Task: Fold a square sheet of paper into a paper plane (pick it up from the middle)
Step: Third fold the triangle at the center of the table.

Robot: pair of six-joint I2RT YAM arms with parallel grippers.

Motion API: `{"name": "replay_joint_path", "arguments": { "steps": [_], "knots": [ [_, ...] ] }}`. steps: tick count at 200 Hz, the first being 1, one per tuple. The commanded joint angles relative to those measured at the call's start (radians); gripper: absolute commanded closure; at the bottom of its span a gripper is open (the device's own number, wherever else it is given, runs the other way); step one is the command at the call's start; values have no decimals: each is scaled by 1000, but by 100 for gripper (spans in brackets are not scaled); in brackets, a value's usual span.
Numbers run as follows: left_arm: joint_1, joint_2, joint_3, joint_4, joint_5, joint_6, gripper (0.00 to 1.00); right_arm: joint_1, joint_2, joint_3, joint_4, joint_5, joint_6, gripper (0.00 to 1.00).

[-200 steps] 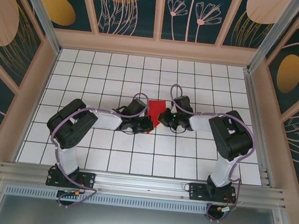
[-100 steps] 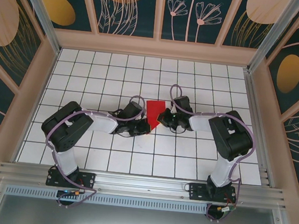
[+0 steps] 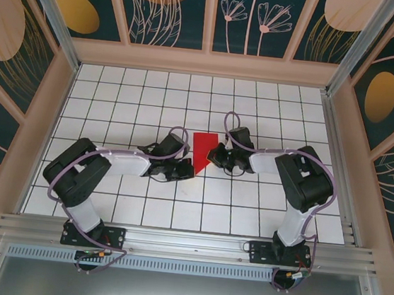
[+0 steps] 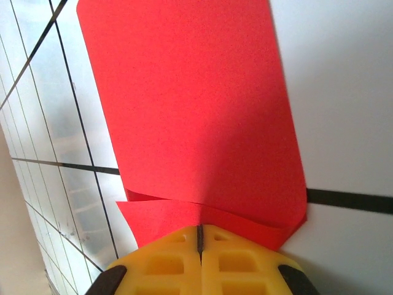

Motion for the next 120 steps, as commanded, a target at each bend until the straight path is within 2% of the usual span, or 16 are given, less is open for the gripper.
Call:
{"name": "replay_joint_path", "arguments": {
  "steps": [1,27,79,120],
  "knots": [
    [-7,-48,-4,22,-12,5,97,21,-16,-87,-112,59,70,100],
    [-11,-10,17,65,18,-16,97,53,-54,-96,-97,81,113,100],
    [-19,113,77,58,20,-31,98,56,-59,-88,-86,76,117,100],
    [-20,146,62,-13,-25,-21,100,42,-82,-57,-91,53,-10,100]
  ]
}}
